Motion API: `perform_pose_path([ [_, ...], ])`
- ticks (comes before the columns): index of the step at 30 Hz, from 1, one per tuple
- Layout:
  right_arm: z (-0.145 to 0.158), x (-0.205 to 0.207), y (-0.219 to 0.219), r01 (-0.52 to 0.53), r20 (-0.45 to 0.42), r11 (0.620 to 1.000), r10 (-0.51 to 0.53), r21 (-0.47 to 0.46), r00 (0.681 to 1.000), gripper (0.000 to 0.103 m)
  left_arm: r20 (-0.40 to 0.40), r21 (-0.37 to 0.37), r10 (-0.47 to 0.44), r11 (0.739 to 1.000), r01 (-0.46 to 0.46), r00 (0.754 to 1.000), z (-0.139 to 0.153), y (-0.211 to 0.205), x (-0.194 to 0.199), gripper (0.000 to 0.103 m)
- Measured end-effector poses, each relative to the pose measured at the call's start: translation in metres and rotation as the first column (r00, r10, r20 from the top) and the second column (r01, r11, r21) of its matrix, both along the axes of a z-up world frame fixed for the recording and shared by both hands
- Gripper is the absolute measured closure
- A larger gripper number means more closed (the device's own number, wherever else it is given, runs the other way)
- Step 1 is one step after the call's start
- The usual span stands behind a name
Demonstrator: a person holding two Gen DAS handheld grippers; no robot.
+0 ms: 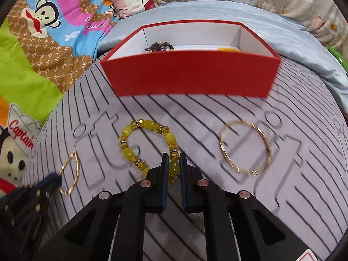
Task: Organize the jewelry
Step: 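Grasp the yellow glass bead bracelet with the right tool, then carry the gold chain and yellow glass bracelets into the red box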
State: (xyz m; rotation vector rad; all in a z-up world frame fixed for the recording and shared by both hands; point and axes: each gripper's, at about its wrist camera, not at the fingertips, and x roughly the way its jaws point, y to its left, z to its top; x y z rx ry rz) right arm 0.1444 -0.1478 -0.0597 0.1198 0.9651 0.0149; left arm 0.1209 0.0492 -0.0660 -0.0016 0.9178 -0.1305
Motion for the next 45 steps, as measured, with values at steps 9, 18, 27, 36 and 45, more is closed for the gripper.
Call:
perform_pose_path([
  [9,0.003,-0.057,-0.020,0.006,-0.038,0.999,-0.004,0.047,0.999,0.094,-0.023,0.007,-0.008,1.000,0.009,1.000,0.002,-0.016,-0.002,0.099],
  [18,0.028,-0.086,-0.038,0.027,0.001,0.993,-0.027,0.112,1.000,0.094,-0.055,-0.013,-0.026,1.000,0.025,0.998,0.008,-0.032,-0.008,0.099],
  [27,0.057,-0.098,-0.044,0.024,0.060,0.990,-0.033,0.139,0.998,0.094,-0.046,-0.024,-0.057,0.998,0.056,0.997,0.028,-0.043,-0.017,0.099],
  [36,0.082,-0.100,-0.045,0.015,0.111,0.990,-0.031,0.142,0.993,0.094,-0.046,-0.019,-0.080,0.997,0.079,0.996,0.046,-0.051,-0.018,0.099],
  [45,0.100,-0.095,-0.052,0.019,0.147,0.991,-0.039,0.131,0.988,0.094,-0.037,-0.019,-0.098,0.995,0.097,0.994,0.063,-0.059,-0.015,0.099],
])
